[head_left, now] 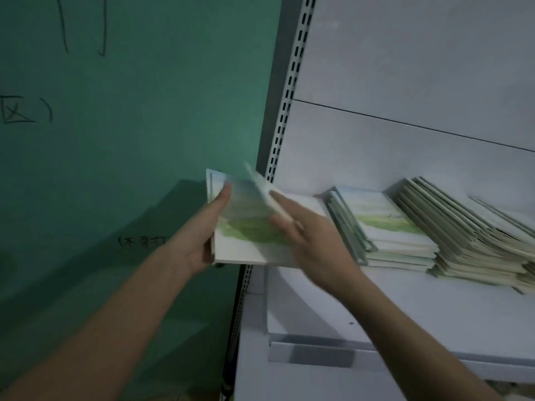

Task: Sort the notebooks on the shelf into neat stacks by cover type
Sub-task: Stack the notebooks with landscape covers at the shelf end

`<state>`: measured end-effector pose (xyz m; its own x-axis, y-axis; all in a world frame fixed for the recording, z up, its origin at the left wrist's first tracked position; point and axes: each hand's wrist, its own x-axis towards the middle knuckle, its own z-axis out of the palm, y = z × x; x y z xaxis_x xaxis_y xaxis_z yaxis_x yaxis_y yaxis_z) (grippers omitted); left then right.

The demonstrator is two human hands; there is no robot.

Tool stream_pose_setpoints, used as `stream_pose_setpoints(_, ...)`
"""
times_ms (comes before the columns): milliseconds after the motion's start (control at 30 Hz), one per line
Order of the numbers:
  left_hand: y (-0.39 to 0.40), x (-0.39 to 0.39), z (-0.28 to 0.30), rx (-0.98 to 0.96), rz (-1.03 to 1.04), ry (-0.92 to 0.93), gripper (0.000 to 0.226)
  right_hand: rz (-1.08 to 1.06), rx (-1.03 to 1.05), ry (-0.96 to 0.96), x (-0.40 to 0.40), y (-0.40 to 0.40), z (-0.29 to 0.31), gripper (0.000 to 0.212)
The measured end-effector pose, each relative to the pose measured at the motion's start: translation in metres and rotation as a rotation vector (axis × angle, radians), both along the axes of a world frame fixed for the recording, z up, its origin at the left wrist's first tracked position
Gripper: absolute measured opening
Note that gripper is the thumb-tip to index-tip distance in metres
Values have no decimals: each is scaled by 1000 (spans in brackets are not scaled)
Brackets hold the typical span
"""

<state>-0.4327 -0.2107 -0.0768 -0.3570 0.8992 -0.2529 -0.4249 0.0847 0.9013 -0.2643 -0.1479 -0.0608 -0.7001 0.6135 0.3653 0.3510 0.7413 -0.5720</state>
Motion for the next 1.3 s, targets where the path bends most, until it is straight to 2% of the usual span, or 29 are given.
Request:
stream_pose_setpoints(67, 7, 11, 0, 67, -43, -81, 66, 88, 155, -221, -12, -12, -12, 65)
stream_pose_setpoints(100, 8, 12, -1, 83, -55, -124, 66, 102, 189, -271, -14, -14, -12, 68)
stream_pose_setpoints(233, 13, 9, 3, 66, -25, -156, 44, 196, 37, -291, 4, 0, 2, 59)
stream_pose_setpoints(333, 24, 26, 12, 55, 11, -111, 28, 154, -42, -154, 25, 11, 17, 43)
stream_pose_setpoints(500, 52, 66, 22, 163, -11, -194, 15, -263, 41, 238, 77, 59, 50, 22)
stream_pose_setpoints(567, 67, 84, 30, 195, -56, -207, 15, -317, -135, 254, 103, 79, 63, 23)
stream_pose_setpoints(667, 84, 109, 43, 199, -108, -149, 17, -247, -536, 277, 129, 100, 72, 28)
stream_pose_setpoints(733, 98, 132, 49, 151, -123, -88, 18, -265, -568, 353, 144, 118, 67, 29)
stream_pose_setpoints(833, 124, 156, 54, 81, -81, 12, 14, -393, -464, 321, 159, 149, 52, 29)
stream_pose_setpoints(1000, 183, 169, 39, 48, 114, 364, 39, -461, -306, 217, 165, 192, 35, 39)
stream_pose_setpoints(1133, 197, 182, 17, -14, 149, 572, 64, -368, -72, -260, 158, 213, 25, 42)
stream_pose_setpoints(1200, 194, 178, 8, 19, 163, 502, 72, -300, -41, -333, 155, 218, 13, 44)
stream_pose_setpoints(1300, 191, 172, 2, 31, 116, 415, 93, -246, -56, -287, 153, 223, -3, 42)
